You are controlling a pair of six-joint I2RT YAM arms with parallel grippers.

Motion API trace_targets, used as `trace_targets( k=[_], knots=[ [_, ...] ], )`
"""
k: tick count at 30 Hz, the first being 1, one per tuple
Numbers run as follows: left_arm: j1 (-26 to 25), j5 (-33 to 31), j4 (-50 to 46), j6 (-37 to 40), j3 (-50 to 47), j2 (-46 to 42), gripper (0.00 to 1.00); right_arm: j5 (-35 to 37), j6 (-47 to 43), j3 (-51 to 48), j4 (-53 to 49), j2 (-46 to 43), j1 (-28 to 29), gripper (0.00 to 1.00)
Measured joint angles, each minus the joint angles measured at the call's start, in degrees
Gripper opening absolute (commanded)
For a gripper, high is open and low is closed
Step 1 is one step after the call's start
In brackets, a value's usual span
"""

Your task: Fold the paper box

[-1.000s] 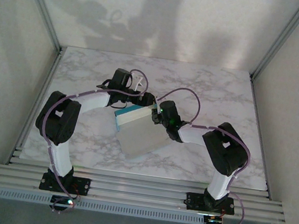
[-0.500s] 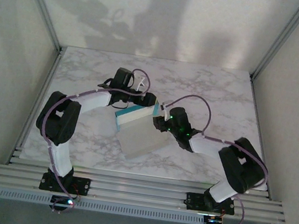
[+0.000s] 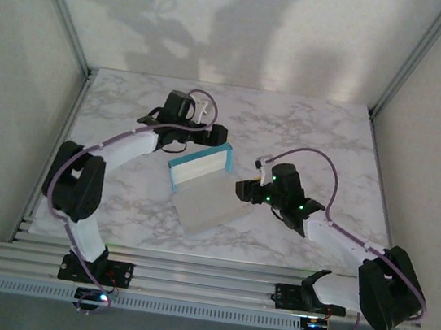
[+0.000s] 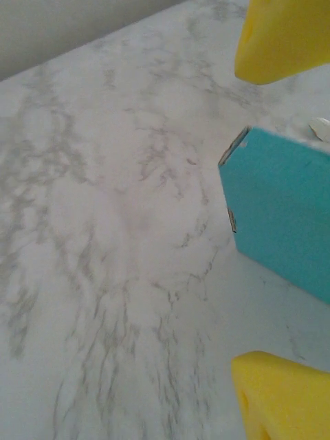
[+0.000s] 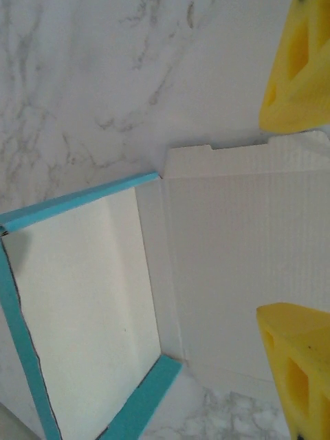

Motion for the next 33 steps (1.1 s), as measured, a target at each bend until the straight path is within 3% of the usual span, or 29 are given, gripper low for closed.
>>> trace_targets(
  k=[7,13,21,33],
  knots=[
    [0.0,-9.1,-1.4,-10.9,-17.7,-23.4,0.99,-5.5,0.3,15.8,-6.3,6.7,-4.3,0.77],
    [0.0,-11.1,-0.4,-23.3,-34.3,-36.7,0.99,-8.7,3.2,31.5,-8.4,20.2,-4.6,0.90],
    [-0.1,-10.8,7.1,-33.6,-40.3,-37.6,0.99,-12.8,6.7,41.4,-10.8,34.1,-4.6,0.88],
    [-0.1,-9.5,18.5,-36.0,-40.7,-32.1,0.99,-18.8,8.6,40.1,-10.3,35.2,-4.6,0.79]
  ],
)
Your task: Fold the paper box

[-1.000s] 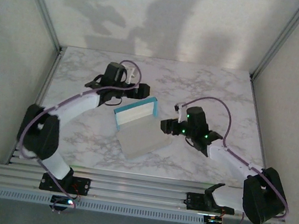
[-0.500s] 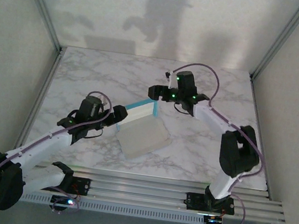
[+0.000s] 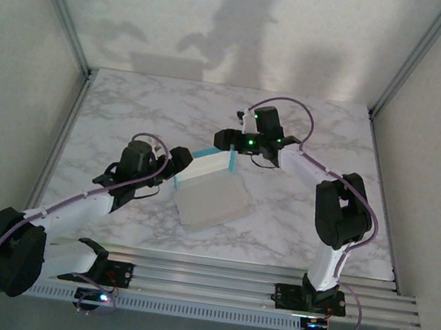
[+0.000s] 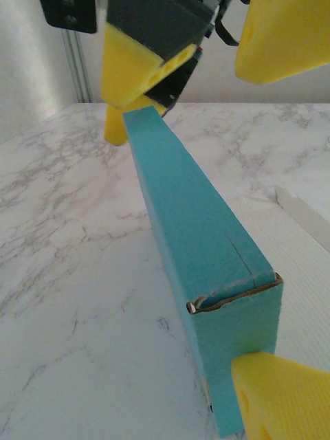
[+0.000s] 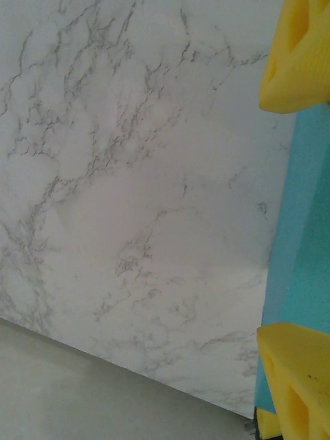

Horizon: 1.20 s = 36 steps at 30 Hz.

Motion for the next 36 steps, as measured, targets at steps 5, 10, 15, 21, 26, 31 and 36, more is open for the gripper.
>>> trace_targets(
  k=[5,10,15,21,26,31,36],
  knots=[
    [0.0,0.2,3.6,0.3,0.0,2.8,0.99,1.5,0.7,-5.1,0.9,-4.0,-0.5,0.75],
    [0.0,0.9,6.8,2.4,1.6,7.2,0.99,5.6,3.6,-13.1,0.9,-12.2,-0.3,0.73],
    [0.0,2.6,7.8,6.6,6.6,12.4,0.99,9.0,6.9,-19.3,0.8,-20.0,1.0,0.73],
    [0.0,3.8,7.6,12.0,10.8,15.4,0.99,12.7,8.5,-23.7,0.0,-24.7,4.3,0.73],
    [0.0,3.4,2.9,17.1,11.8,15.4,0.99,14.1,8.5,-24.7,-1.4,-25.5,4.9,0.73],
    [0.2,2.6,-1.4,20.4,11.9,15.4,0.99,14.4,7.7,-24.7,-1.7,-25.6,4.9,0.75],
    [0.8,2.1,-4.6,21.0,11.9,14.1,0.99,16.4,4.9,-24.7,-3.0,-26.0,4.9,0.83]
  ],
)
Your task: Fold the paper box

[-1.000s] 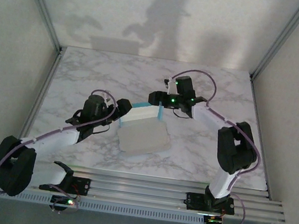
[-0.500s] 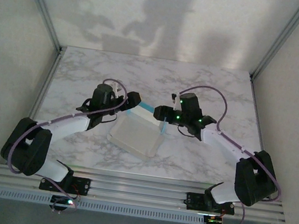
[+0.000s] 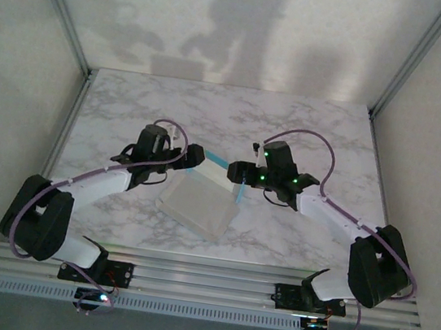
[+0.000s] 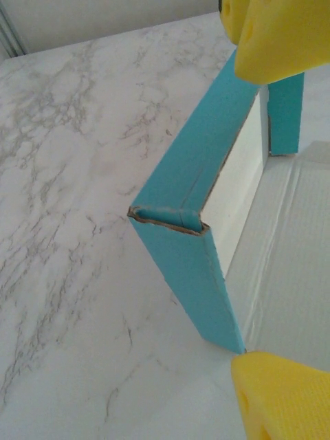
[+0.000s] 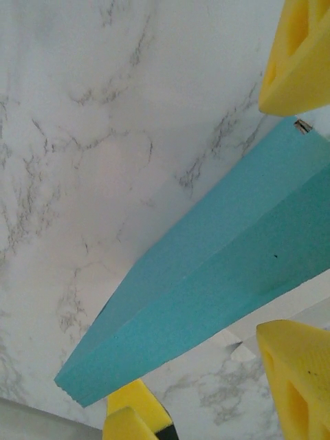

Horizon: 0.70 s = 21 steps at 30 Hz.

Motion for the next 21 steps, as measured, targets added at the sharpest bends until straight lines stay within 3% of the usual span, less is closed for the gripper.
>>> trace_targets(
  k=[4,11,21],
  knots=[
    [0.0,0.0,-2.9,0.0,0.0,-3.3,1.00,-0.5,-7.1,2.4,-4.1,-0.5,0.0,0.99],
    [0.0,0.0,-4.5,-0.3,-0.5,-9.8,1.00,-5.4,-21.8,14.1,-13.9,2.4,0.1,0.99],
    [0.2,0.0,-4.4,-2.0,-0.5,-10.0,0.99,-2.1,-33.9,28.5,-25.7,15.5,2.2,0.99]
  ],
)
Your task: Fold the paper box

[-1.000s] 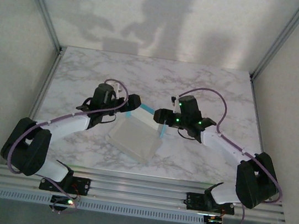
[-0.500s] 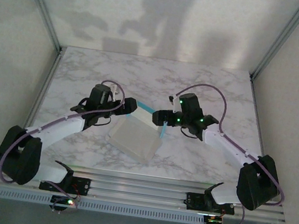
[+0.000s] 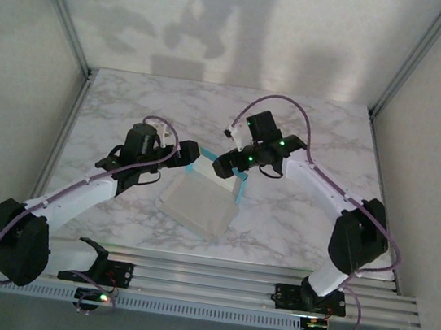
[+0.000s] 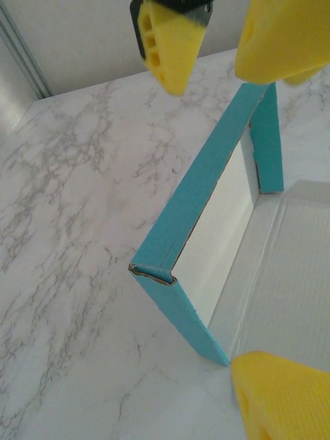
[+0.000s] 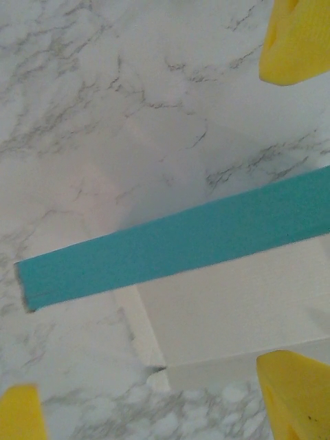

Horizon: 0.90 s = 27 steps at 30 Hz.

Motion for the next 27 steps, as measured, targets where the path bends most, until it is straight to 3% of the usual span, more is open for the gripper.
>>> trace_targets(
  k=[11,27],
  knots=[
    [0.0,0.0,0.0,-0.6,0.0,0.0,0.99,5.8,-2.0,2.1,-1.9,6.9,-1.0,0.99],
    [0.0,1.7,0.6,-0.9,0.0,0.7,0.99,8.5,8.7,-6.2,3.7,9.0,-16.9,0.94]
  ],
)
